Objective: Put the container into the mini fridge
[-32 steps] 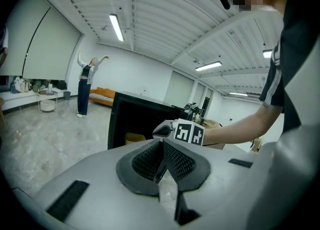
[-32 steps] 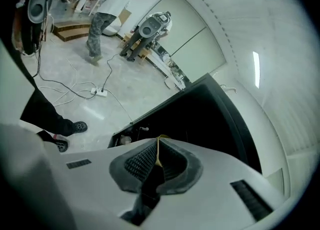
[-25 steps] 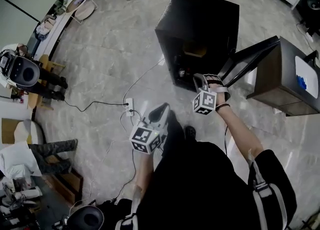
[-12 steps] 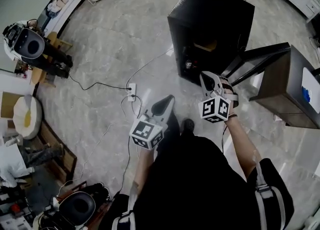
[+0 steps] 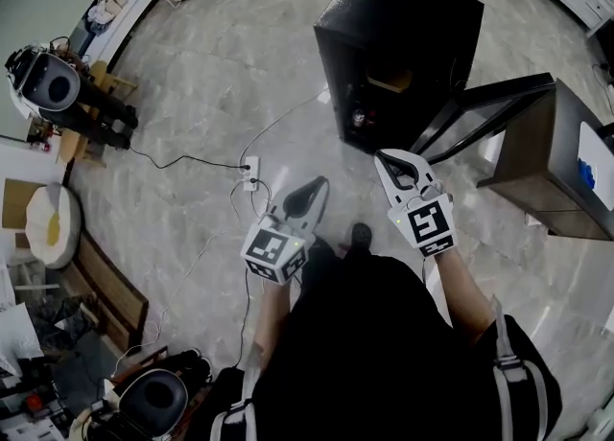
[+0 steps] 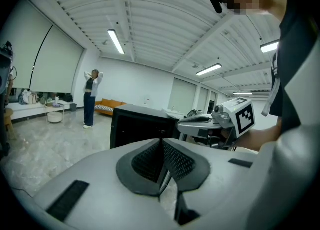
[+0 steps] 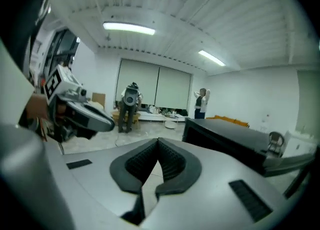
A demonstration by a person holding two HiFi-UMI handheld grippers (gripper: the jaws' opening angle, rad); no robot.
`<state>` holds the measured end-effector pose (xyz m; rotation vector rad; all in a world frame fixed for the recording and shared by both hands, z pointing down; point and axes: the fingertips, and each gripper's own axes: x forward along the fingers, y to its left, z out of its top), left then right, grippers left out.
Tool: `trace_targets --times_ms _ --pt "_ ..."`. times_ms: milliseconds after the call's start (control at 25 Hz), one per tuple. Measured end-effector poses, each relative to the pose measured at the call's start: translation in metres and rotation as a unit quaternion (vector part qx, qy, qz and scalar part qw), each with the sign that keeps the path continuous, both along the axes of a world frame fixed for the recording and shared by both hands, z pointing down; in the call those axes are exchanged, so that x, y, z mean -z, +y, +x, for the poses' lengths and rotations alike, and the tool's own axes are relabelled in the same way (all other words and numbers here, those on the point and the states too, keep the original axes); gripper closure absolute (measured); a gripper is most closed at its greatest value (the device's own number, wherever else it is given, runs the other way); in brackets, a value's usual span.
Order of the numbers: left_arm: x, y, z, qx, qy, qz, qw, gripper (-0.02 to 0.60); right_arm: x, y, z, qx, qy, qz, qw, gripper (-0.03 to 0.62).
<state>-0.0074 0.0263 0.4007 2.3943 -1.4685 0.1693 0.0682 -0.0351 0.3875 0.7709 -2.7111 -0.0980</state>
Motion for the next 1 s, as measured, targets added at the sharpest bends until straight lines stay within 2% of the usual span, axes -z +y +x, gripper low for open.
trace_targets --times_ms 120,400,640,1000 --pt "0.003 -0.002 0.004 -0.005 0.002 0.001 1.0000 0.538 -0.002 0.011 -0.001 0.024 -0.060 -0.066 0.996 0.576" --pt "0.002 -0.001 0.005 -0.005 0.008 0.000 1.0000 0.538 -0.011 0.022 0.000 0.033 -0.085 -0.108 0.990 0.577" --pt "-0.002 0.003 0.007 -0.007 0.010 -0.002 0.9999 0.538 -0.013 0.024 -0.001 0.034 -0.103 -0.126 0.986 0.577" --pt "-0.004 0.006 0.007 -0.013 0.015 -0.005 0.9998 0.538 -0.016 0.022 -0.004 0.025 -0.096 -0.127 0.987 0.577"
